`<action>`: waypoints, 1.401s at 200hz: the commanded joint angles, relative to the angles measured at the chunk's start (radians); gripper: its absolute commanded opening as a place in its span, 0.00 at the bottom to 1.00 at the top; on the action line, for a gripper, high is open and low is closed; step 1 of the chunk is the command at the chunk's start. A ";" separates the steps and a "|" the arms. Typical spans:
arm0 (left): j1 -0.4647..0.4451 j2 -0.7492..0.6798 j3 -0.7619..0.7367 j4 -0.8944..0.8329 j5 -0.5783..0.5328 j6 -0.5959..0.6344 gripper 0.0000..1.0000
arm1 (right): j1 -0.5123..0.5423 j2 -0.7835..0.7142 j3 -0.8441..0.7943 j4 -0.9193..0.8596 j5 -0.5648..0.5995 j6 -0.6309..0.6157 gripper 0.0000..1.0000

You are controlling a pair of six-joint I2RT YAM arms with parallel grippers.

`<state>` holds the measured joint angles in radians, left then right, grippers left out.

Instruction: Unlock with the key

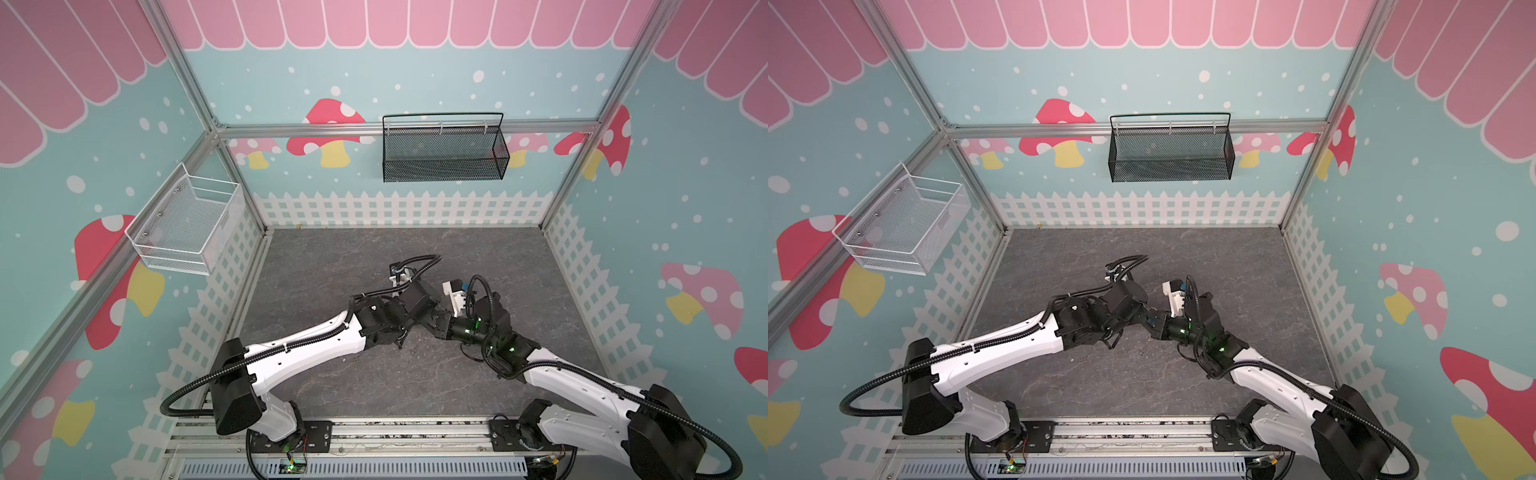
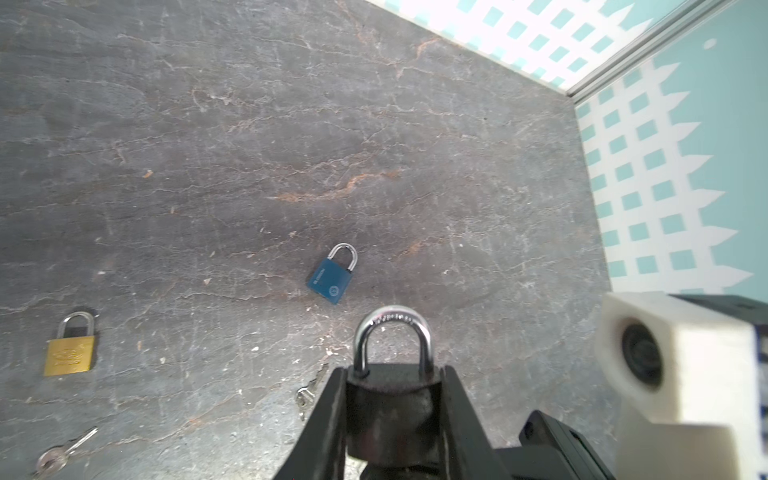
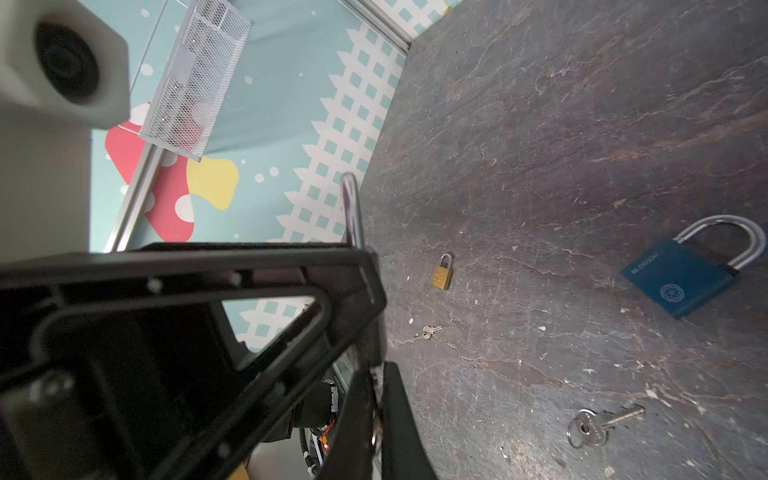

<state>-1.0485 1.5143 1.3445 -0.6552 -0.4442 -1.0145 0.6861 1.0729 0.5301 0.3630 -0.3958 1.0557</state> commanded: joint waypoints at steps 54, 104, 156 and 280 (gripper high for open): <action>-0.081 0.019 -0.073 -0.114 0.185 -0.020 0.00 | -0.036 -0.143 0.049 0.183 0.142 -0.116 0.00; -0.090 -0.013 -0.098 -0.110 0.173 -0.012 0.00 | -0.037 -0.190 0.017 0.246 0.125 -0.065 0.00; -0.053 -0.014 -0.133 -0.012 0.154 -0.052 0.00 | -0.037 -0.119 0.051 0.337 -0.128 -0.024 0.00; 0.027 -0.157 -0.282 0.268 0.185 -0.064 0.00 | -0.036 -0.059 0.023 0.554 -0.282 0.130 0.00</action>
<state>-1.0271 1.3403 1.1278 -0.3687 -0.3588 -1.0489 0.6346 1.0603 0.5076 0.5091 -0.5858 1.1500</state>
